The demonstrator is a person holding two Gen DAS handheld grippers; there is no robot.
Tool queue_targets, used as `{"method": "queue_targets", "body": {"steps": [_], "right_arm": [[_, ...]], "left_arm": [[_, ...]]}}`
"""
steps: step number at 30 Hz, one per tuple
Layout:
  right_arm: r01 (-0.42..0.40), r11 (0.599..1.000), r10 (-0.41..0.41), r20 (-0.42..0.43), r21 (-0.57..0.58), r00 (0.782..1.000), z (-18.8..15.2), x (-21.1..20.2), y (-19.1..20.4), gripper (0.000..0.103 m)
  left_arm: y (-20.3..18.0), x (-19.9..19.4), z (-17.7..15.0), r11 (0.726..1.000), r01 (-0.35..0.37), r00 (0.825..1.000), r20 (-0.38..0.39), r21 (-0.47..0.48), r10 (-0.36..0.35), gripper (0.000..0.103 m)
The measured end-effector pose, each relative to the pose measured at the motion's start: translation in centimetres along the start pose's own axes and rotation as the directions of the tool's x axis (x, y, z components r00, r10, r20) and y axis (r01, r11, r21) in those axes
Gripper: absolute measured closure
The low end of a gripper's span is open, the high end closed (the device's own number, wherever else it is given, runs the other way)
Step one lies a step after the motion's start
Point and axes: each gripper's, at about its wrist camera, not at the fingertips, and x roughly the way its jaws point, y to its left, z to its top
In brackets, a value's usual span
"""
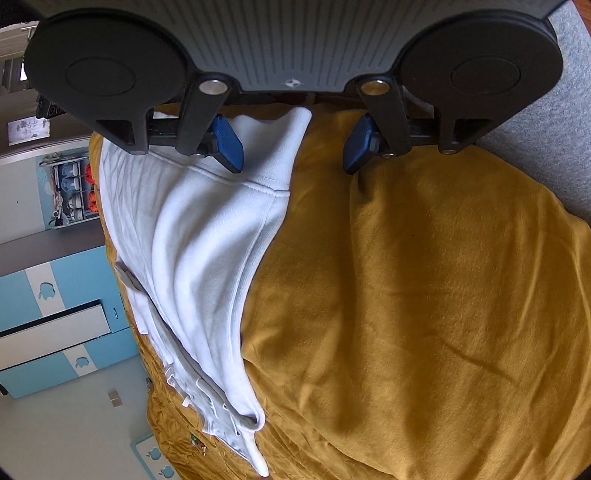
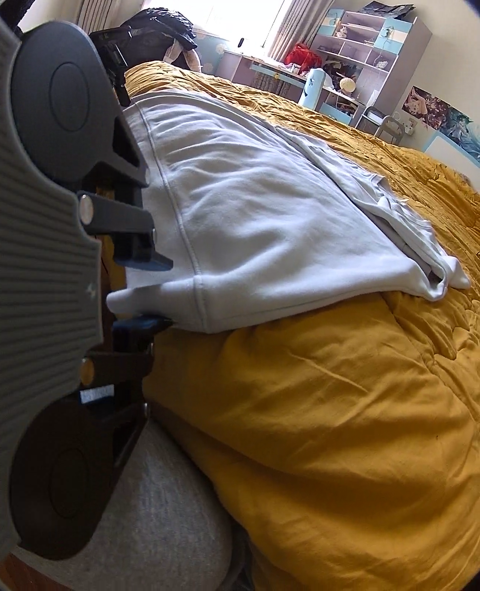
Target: Fold small clothes
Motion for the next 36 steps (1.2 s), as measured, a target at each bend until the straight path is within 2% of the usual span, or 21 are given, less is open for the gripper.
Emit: {"method": "queue_targets", "body": {"steps": [1,3,4,5,6,7,8,12,16,20,24,28,30,31,32,34,36], "right_arm": [[0.000,1.000,0.000,0.003,0.007,1.000,0.0,0.0,-0.2,0.091],[-0.005,1.000,0.005,0.013,0.020,1.000,-0.1,0.1,-0.2,0.092],[-0.007,1.000,0.007,0.019,0.017,1.000,-0.1,0.0,-0.2,0.093],[-0.007,1.000,0.007,0.024,0.007,1.000,-0.2,-0.2,0.0,0.094],[-0.011,1.000,0.012,0.031,-0.015,0.999,-0.4,-0.4,0.2,0.095],[-0.020,0.999,0.021,0.038,-0.030,0.999,-0.5,-0.7,0.3,0.096],[-0.034,0.999,0.036,0.044,-0.031,0.998,-0.6,-1.0,0.4,0.096],[-0.184,0.983,0.182,0.097,0.011,0.978,-0.4,-2.1,0.8,0.097],[-0.272,0.961,0.276,0.139,-0.043,0.951,0.1,-3.6,2.5,0.097],[-0.290,0.950,0.307,0.161,-0.121,0.938,0.8,-4.5,4.9,0.097],[-0.286,0.950,0.302,0.141,-0.122,0.943,1.6,-4.4,6.6,0.097],[-0.278,0.950,0.296,0.123,-0.145,0.947,1.5,-4.1,7.3,0.097],[-0.279,0.949,0.297,0.117,-0.148,0.948,1.7,-3.7,7.4,0.097],[-0.278,0.948,0.297,0.117,-0.152,0.948,1.6,-3.6,7.5,0.097],[-0.279,0.948,0.298,0.117,-0.155,0.947,1.7,-3.6,7.5,0.097],[-0.286,0.945,0.306,0.123,-0.157,0.944,2.0,-3.3,7.4,0.097],[-0.298,0.942,0.319,0.132,-0.156,0.939,2.0,-3.4,7.6,0.097]], "left_arm": [[-0.1,0.5,-0.2,1.000,0.005,1.000,0.005,0.007,-0.005,0.034],[-0.5,1.2,-0.5,1.000,0.025,1.000,-0.011,0.018,-0.025,0.053],[-0.8,1.3,-0.6,0.999,0.035,0.999,-0.013,0.029,-0.034,0.072],[-1.1,1.2,-0.7,0.999,0.032,0.999,-0.013,0.036,-0.032,0.082],[-1.4,1.1,-0.8,0.999,0.020,1.000,-0.008,0.046,-0.020,0.085],[-1.6,0.9,-0.8,0.998,0.011,1.000,-0.008,0.062,-0.011,0.094],[-1.7,0.7,-0.8,0.997,0.011,1.000,-0.009,0.074,-0.011,0.096],[-1.8,-0.3,-0.8,0.996,0.033,0.999,-0.020,0.083,-0.031,0.098],[-2.2,-0.8,-0.3,0.994,0.026,0.998,-0.054,0.111,-0.020,0.098],[-3.0,-1.2,-0.2,0.987,0.003,0.999,-0.053,0.158,0.006,0.098],[-4.0,-1.5,-0.6,0.980,-0.023,0.998,-0.055,0.199,0.034,0.098],[-5.7,-2.6,-0.5,0.962,0.034,0.998,-0.068,0.272,-0.016,0.096],[-6.5,-2.9,-0.3,0.949,-0.004,0.996,-0.083,0.314,0.032,0.092],[-7.1,-3.1,-0.3,0.942,-0.041,0.996,-0.061,0.334,0.065,0.096],[-7.3,-3.5,-0.3,0.940,-0.037,0.998,-0.043,0.339,0.054,0.099],[-7.0,-4.7,-0.1,0.947,0.056,0.998,0.006,0.317,-0.062,0.099],[-7.1,-5.3,0.3,0.952,0.113,0.991,0.039,0.284,-0.129,0.099]]}}
